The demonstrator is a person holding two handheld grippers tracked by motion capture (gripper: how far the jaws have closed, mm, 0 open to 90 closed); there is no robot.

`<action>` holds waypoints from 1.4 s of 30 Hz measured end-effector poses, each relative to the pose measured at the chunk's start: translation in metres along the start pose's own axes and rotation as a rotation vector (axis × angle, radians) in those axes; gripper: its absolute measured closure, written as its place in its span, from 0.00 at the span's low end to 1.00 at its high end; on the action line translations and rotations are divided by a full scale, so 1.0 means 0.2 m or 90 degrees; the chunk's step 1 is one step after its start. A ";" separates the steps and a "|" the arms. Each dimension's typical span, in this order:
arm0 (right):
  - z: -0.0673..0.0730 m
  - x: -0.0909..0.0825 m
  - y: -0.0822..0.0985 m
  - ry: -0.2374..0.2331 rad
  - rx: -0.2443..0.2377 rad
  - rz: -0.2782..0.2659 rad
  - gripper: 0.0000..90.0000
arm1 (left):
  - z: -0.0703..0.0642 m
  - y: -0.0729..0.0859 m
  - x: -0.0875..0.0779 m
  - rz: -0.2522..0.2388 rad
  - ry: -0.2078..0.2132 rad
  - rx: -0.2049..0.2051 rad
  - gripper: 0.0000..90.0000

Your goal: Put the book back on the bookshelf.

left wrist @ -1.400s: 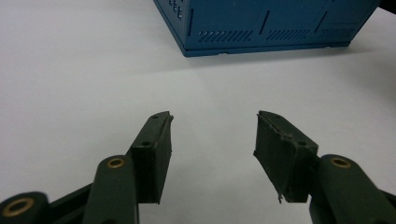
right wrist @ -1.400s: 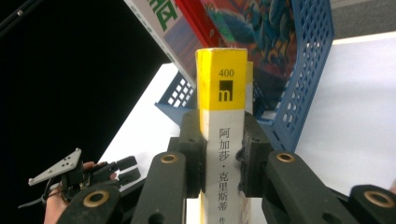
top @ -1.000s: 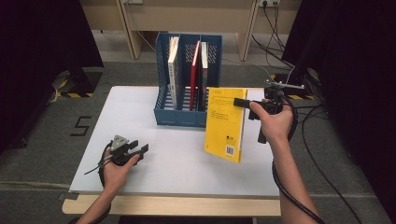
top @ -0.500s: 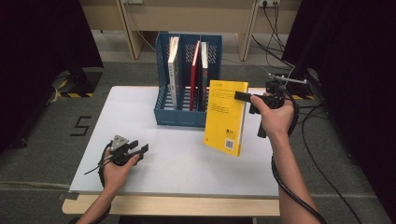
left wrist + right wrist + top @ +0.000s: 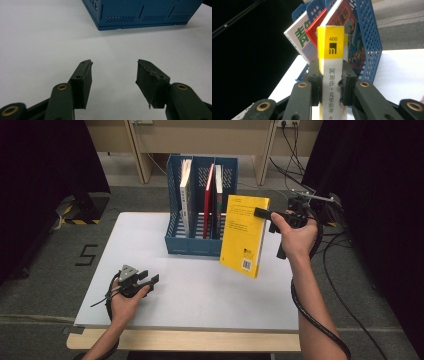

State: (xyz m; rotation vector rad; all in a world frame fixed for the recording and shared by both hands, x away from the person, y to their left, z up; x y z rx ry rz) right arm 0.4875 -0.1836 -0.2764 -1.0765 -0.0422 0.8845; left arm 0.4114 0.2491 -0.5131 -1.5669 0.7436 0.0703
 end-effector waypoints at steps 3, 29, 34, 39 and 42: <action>-0.01 0.00 -0.01 0.003 0.002 -0.006 0.84 | 0.00 0.00 0.00 0.001 0.000 -0.001 0.50; -0.02 0.01 -0.10 0.031 0.008 -0.049 0.84 | 0.01 0.00 -0.01 -0.008 0.002 -0.008 0.51; -0.01 0.02 -0.12 0.038 0.002 -0.061 0.84 | 0.01 0.00 -0.01 -0.011 0.004 -0.010 0.51; -0.01 0.05 -0.13 0.045 -0.003 -0.068 0.84 | 0.01 0.00 -0.01 -0.013 0.005 -0.012 0.51; -0.02 0.06 -0.13 0.049 0.001 -0.073 0.84 | 0.01 0.00 -0.01 -0.013 0.003 -0.012 0.51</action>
Point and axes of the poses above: each handheld gripper's, and its own axes: x roughly forward along the jaws, y roughly out of its underside, z roughly to its left, the point moved 3 cm from there along x, roughly forward along the jaws
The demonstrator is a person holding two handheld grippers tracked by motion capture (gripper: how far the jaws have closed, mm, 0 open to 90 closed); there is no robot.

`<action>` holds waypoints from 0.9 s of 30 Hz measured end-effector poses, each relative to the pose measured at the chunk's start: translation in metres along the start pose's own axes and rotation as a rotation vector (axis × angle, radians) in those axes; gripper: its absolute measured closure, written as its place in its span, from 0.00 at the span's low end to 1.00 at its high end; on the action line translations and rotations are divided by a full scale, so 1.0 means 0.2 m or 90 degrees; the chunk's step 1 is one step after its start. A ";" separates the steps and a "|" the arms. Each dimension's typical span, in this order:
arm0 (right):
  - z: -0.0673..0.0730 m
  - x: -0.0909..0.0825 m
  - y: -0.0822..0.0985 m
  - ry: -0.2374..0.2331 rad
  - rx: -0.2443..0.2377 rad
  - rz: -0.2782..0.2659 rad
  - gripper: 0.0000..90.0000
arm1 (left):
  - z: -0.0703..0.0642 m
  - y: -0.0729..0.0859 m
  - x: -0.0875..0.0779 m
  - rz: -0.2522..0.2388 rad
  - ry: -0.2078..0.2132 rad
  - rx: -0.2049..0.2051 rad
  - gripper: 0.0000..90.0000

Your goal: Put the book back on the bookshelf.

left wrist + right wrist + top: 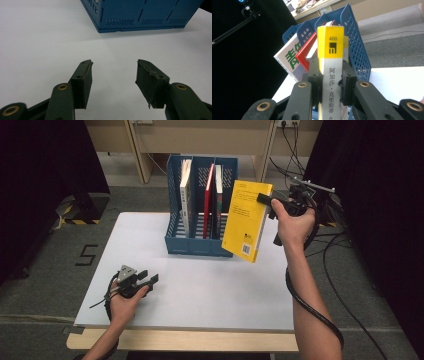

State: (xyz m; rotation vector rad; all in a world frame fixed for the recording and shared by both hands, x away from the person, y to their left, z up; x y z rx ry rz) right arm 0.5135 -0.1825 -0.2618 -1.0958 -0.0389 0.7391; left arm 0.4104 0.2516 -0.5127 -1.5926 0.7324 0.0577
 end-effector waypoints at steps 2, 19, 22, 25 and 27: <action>0.00 0.01 0.00 0.002 -0.005 -0.001 0.84 | 0.00 0.00 0.00 0.000 0.000 0.000 0.51; 0.04 0.10 -0.08 0.019 -0.023 -0.024 0.84 | 0.00 0.00 0.00 -0.002 0.001 0.003 0.51; 0.04 0.11 -0.08 0.023 -0.030 -0.025 0.84 | 0.00 0.00 0.00 -0.003 0.001 0.006 0.51; 0.05 0.12 -0.10 0.026 -0.034 -0.030 0.84 | 0.00 0.00 0.00 -0.003 0.001 0.006 0.51; 0.05 0.12 -0.10 0.025 -0.030 -0.030 0.84 | 0.00 0.00 0.00 -0.003 0.001 0.006 0.51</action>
Point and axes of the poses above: each handheld gripper's, and its own axes: x roughly forward along the jaws, y roughly out of its underside, z roughly to its left, the point moved 3 cm from there along x, roughly forward along the jaws
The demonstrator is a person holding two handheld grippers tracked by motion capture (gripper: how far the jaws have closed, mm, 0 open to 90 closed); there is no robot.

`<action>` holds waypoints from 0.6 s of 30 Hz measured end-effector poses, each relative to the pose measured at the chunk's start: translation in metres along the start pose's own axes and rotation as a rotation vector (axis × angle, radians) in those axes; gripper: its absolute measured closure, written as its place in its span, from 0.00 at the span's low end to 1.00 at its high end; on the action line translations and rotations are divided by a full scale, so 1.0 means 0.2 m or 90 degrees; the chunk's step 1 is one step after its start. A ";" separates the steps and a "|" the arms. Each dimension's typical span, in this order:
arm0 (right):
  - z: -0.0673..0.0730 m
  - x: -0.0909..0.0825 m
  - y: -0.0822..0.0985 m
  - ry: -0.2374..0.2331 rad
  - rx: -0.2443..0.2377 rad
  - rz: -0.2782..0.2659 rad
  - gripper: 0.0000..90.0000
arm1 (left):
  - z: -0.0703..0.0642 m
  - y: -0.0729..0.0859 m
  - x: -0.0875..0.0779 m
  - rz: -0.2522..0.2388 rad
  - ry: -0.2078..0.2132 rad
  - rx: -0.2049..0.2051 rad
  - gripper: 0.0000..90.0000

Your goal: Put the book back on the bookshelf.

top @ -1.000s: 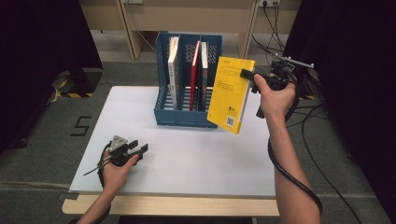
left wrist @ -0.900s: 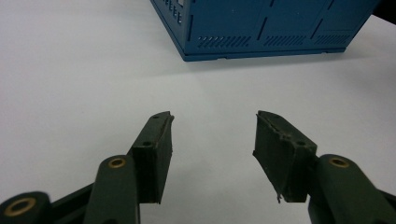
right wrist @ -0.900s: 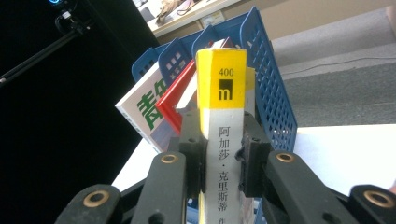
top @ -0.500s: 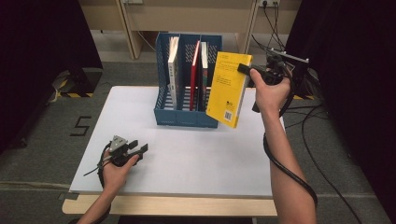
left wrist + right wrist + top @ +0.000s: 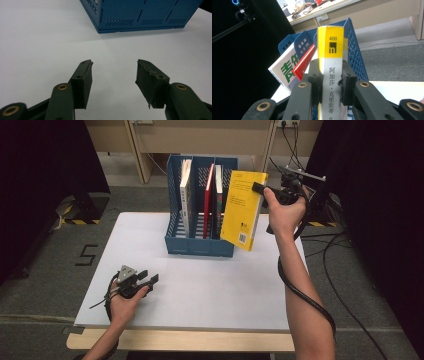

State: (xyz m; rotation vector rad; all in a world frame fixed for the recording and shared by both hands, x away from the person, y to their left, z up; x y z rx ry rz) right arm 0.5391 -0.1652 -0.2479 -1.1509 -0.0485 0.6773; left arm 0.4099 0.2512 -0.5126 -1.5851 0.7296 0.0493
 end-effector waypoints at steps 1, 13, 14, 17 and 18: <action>0.00 0.00 0.00 0.001 -0.002 -0.002 0.84 | 0.00 0.00 0.00 0.000 0.000 0.000 0.51; 0.05 0.07 -0.03 0.016 -0.026 -0.012 0.84 | 0.00 0.00 0.00 -0.001 0.002 -0.003 0.51; 0.05 0.08 -0.03 0.018 -0.030 -0.013 0.84 | 0.00 0.00 0.00 -0.003 0.001 -0.003 0.51; 0.06 0.10 -0.04 0.022 -0.039 -0.016 0.84 | 0.00 0.00 0.00 -0.002 0.002 -0.004 0.51; 0.06 0.10 -0.04 0.025 -0.044 -0.017 0.84 | 0.00 0.00 0.00 -0.003 0.001 -0.004 0.51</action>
Point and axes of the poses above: each handheld gripper's, and its own axes: x roughly forward along the jaws, y roughly out of its underside, z roughly to its left, the point moved 3 cm from there along x, roughly forward along the jaws
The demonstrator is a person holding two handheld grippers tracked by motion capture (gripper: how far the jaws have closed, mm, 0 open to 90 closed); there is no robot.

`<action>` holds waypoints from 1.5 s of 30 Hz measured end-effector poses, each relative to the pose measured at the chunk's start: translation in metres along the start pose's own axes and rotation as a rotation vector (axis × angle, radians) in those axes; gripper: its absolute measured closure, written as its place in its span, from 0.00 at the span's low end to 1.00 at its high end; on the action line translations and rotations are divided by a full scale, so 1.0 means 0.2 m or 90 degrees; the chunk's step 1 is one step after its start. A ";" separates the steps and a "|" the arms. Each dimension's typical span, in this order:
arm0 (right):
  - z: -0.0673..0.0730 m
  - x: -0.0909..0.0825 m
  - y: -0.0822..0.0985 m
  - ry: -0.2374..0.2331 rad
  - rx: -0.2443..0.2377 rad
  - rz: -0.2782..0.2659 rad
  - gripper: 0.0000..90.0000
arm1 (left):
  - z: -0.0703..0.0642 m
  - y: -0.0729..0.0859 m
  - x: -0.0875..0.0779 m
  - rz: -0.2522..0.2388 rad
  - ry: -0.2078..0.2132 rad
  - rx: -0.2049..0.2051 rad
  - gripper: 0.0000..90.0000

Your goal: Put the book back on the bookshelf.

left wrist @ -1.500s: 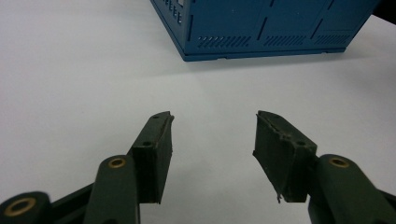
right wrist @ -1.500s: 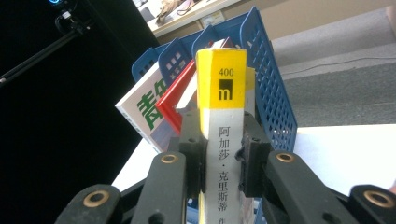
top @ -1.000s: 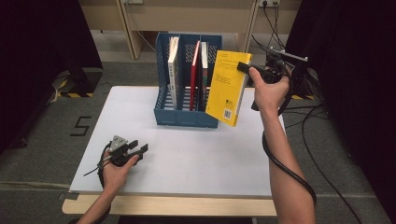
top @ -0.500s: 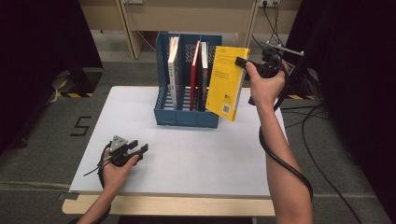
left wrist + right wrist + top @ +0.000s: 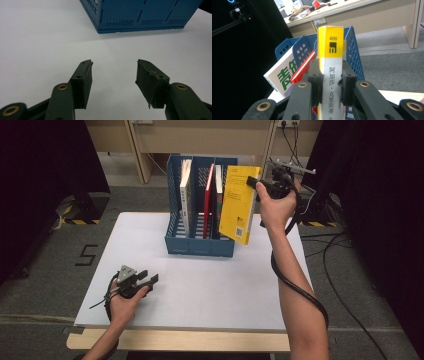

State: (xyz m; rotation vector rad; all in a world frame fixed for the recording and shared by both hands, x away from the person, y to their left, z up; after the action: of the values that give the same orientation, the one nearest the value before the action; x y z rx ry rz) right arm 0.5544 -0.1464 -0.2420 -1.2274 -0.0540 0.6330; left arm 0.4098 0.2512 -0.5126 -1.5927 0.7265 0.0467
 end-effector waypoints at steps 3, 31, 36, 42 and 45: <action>0.01 0.02 0.00 0.007 -0.007 -0.003 0.84 | 0.00 0.00 0.00 -0.001 0.000 0.001 0.51; 0.09 0.18 0.01 0.051 -0.053 -0.024 0.85 | 0.00 0.00 0.00 -0.003 0.001 0.001 0.51; 0.09 0.20 0.00 0.057 -0.055 -0.030 0.85 | 0.00 0.00 0.00 -0.003 0.000 0.002 0.51; 0.08 0.25 0.02 0.060 -0.052 -0.020 0.85 | 0.00 0.00 0.00 -0.003 0.002 0.001 0.51; 0.08 0.28 0.03 0.063 -0.056 -0.023 0.85 | 0.00 0.00 0.00 -0.004 0.002 0.001 0.51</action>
State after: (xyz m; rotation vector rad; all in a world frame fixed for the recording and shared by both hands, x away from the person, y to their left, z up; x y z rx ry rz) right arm 0.5919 -0.1046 -0.2570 -1.3386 -0.0205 0.5426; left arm 0.4093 0.2514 -0.5123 -1.5936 0.7238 0.0400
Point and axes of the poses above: each handheld gripper's, and its own axes: x roughly forward along the jaws, y roughly out of its underside, z roughly to its left, the point moved 3 cm from there along x, roughly forward along the jaws
